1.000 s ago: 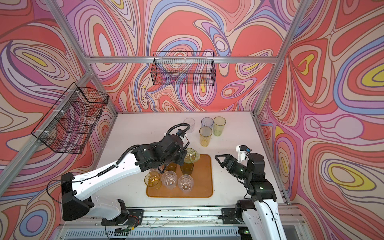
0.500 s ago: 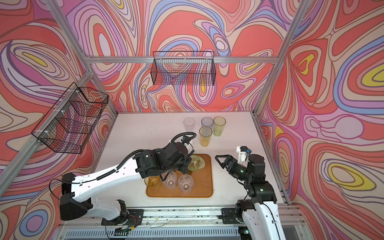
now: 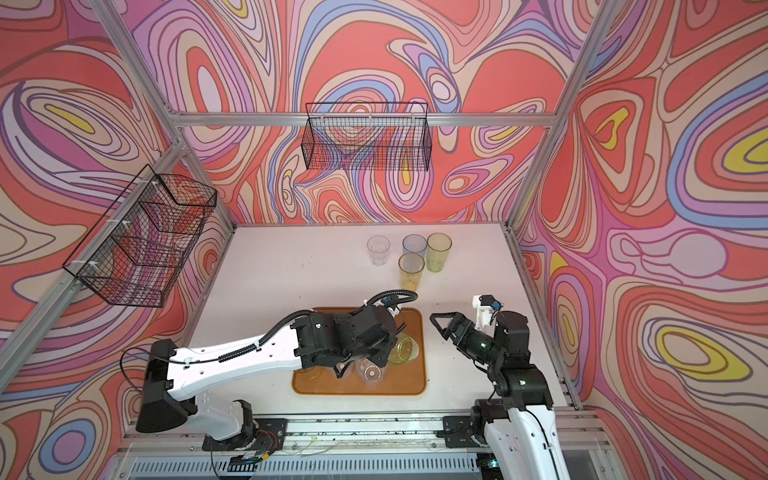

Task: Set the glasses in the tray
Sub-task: 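Lift the green glass with the left gripper and carry it over the tray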

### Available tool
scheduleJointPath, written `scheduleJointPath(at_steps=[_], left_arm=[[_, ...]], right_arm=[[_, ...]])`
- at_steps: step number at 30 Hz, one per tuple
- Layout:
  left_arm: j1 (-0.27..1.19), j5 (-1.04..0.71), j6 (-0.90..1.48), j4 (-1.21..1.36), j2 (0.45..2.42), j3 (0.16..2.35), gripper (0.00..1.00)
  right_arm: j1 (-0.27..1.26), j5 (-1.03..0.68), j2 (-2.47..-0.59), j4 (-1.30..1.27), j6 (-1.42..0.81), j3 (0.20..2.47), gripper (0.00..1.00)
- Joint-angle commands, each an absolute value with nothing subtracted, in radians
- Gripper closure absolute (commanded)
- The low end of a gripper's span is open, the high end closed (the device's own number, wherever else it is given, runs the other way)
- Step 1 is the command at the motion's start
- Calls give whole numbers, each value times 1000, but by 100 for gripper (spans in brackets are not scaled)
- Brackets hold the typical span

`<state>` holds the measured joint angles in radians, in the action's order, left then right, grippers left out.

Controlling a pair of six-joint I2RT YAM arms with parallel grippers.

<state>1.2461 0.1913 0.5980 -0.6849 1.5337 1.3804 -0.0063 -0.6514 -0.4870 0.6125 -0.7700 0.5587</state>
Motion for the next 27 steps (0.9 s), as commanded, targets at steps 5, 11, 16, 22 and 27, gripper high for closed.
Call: scheduleJointPath(at_steps=[5,11,16,22,27], left_arm=[[1269,201,631,-679,1563,1366,100],[1273,188,640,-671,1610,1362,100],[1274,207,642,-689,1649,1368,100],[1275,223,649,-696,1682,1368,100],[1276,227,646,-700,1721,1381,100]], right_arm=[[-12,-640,-479,641,-748,557,2],[-12,-630,-490,646,-746,554,2],[-12,-621,-495,652,-741,556,3],[-11,-601,-492,668,-740,559,3],[-12,-583,-488,685,-732,557,3]])
